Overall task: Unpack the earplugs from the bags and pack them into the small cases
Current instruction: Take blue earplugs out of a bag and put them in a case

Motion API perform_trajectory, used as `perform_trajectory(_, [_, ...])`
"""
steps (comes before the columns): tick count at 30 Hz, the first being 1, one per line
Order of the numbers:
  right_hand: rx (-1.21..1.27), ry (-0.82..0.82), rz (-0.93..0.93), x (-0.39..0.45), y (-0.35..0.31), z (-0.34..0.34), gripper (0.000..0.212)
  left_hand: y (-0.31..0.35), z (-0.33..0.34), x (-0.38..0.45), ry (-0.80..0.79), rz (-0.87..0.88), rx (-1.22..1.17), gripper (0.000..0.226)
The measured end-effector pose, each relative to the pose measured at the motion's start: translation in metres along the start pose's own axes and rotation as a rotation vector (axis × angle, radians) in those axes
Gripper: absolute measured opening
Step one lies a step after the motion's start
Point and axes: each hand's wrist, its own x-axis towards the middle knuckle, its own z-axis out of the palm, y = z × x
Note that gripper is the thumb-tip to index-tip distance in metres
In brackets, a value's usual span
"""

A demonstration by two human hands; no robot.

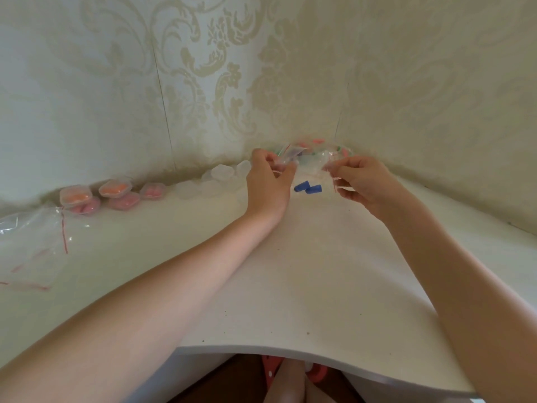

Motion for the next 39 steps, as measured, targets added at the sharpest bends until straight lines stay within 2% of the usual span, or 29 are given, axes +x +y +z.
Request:
perform_trajectory(3, [0.017,0.163,-0.031,0.003,-0.001,-0.003,0.019,0.004,-0.003,-0.002,0.181,0.26,0.126,0.026])
perform_trajectory(5, [-0.038,0.207,-0.103,0.0,-0.002,-0.004,0.022,0.011,-0.001,-0.007,0.103,0.296,0.042,0.024])
perform_trajectory(7, [-0.138,0.164,-0.2,-0.005,-0.005,0.001,0.019,0.015,0.005,-0.015,-0.087,0.185,-0.042,0.023])
perform_trajectory(9, [-0.272,0.089,-0.277,-0.01,-0.007,0.01,0.016,0.012,0.009,-0.02,-0.207,0.103,-0.05,0.021])
perform_trajectory(12, [-0.43,0.032,-0.329,-0.01,-0.006,0.017,0.018,0.007,0.008,-0.015,-0.207,0.024,-0.09,0.026])
perform_trajectory(15, [-0.479,-0.044,-0.326,-0.009,-0.005,0.017,0.021,0.007,0.005,-0.009,-0.168,-0.074,-0.146,0.026])
perform_trajectory(19, [-0.473,-0.068,-0.363,-0.01,-0.003,0.019,0.023,0.008,0.004,-0.007,-0.35,-0.188,-0.146,0.022])
perform_trajectory(21, [-0.431,-0.105,-0.346,-0.01,-0.004,0.02,0.021,0.01,0.002,-0.007,-0.429,-0.253,-0.218,0.02])
perform_trajectory(25, [-0.257,-0.22,-0.256,-0.012,-0.005,0.019,0.024,0.012,-0.004,-0.004,-0.468,-0.385,-0.417,0.019])
perform_trajectory(28, [-0.166,-0.248,-0.222,-0.013,-0.007,0.022,0.029,0.013,-0.004,-0.003,-0.442,-0.424,-0.477,0.018])
perform_trajectory(30, [-0.146,-0.248,-0.217,-0.015,-0.008,0.023,0.034,0.012,-0.002,-0.005,-0.413,-0.394,-0.442,0.021])
perform_trajectory(33, [-0.19,-0.201,-0.23,-0.017,-0.005,0.028,0.036,0.007,0.0,-0.005,-0.365,-0.194,-0.188,0.027])
perform_trajectory(36, [-0.342,-0.078,-0.345,-0.015,0.001,0.036,0.03,0.002,-0.001,-0.006,-0.287,-0.011,0.059,0.03])
perform_trajectory(39, [-0.393,0.021,-0.455,-0.015,0.005,0.046,0.028,0.002,-0.002,-0.006,-0.238,0.127,0.273,0.036])
